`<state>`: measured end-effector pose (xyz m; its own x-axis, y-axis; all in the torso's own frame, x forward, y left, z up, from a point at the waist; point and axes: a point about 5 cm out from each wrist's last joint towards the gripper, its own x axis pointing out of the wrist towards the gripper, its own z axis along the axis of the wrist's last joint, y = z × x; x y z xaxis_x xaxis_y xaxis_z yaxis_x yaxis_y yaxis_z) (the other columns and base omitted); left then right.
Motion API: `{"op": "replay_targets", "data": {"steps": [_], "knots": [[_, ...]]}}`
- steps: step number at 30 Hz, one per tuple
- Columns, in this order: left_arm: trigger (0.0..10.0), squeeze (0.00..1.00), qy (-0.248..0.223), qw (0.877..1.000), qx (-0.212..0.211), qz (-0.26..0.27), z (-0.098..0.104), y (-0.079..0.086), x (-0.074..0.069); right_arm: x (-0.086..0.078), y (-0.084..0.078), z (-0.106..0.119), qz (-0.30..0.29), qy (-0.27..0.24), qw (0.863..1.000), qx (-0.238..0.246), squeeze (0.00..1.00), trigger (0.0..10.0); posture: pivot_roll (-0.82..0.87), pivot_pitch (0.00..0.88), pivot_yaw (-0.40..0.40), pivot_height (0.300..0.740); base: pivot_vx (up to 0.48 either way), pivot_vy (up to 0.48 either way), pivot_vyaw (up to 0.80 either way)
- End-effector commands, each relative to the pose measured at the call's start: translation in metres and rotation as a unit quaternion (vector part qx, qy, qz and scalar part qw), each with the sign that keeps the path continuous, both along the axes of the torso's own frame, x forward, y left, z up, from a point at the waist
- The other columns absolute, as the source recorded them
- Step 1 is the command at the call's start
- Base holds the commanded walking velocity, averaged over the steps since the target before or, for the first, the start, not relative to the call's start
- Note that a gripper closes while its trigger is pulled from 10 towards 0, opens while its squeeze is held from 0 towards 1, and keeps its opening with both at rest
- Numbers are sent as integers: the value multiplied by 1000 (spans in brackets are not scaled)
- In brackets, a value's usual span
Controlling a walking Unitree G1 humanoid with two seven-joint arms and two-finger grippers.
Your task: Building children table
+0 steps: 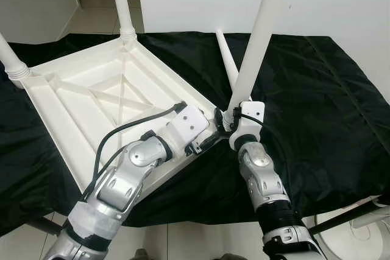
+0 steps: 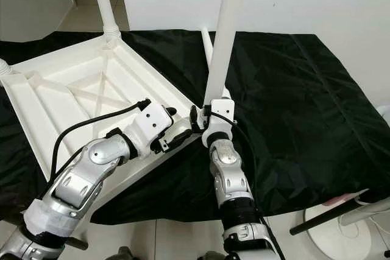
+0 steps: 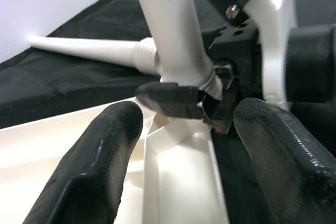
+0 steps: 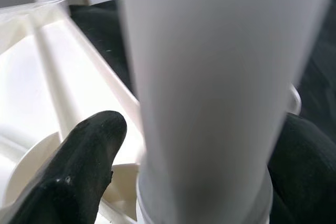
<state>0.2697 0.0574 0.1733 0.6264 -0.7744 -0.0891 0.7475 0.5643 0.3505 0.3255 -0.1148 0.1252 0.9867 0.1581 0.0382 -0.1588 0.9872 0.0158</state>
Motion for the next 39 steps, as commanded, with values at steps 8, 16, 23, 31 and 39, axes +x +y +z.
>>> {"op": "replay_targets", "data": {"steps": [8, 16, 23, 31, 39], "knots": [[10000, 0, 40, 997, 2, -59, -2, 0, -8, 2, -7, 7, 105, -21, 993, -40, 0, 10000, -5, 0, -8, 740, 0, 0, 0], [10000, 0, 31, 998, 5, -54, 1, 0, -2, 14, -13, 7, 158, -29, 980, -115, 0, 10000, -3, 0, -4, 740, 0, 0, 0], [10000, 0, 22, 999, 16, -42, 4, 2, 4, 29, -16, 10, 197, -22, 967, -160, 0, 10000, 0, 0, 3, 740, 0, 0, 0], [10000, 0, 21, 999, 16, -39, 6, 2, 4, 38, -21, 9, 205, -10, 964, -170, 0, 9686, 5, 0, 9, 740, 0, 0, 0], [10000, 0, 22, 999, 18, -40, 6, 2, 4, 40, -24, 8, 209, -4, 963, -172, 0, 941, 6, 0, 13, 740, 0, 0, 0]]}}
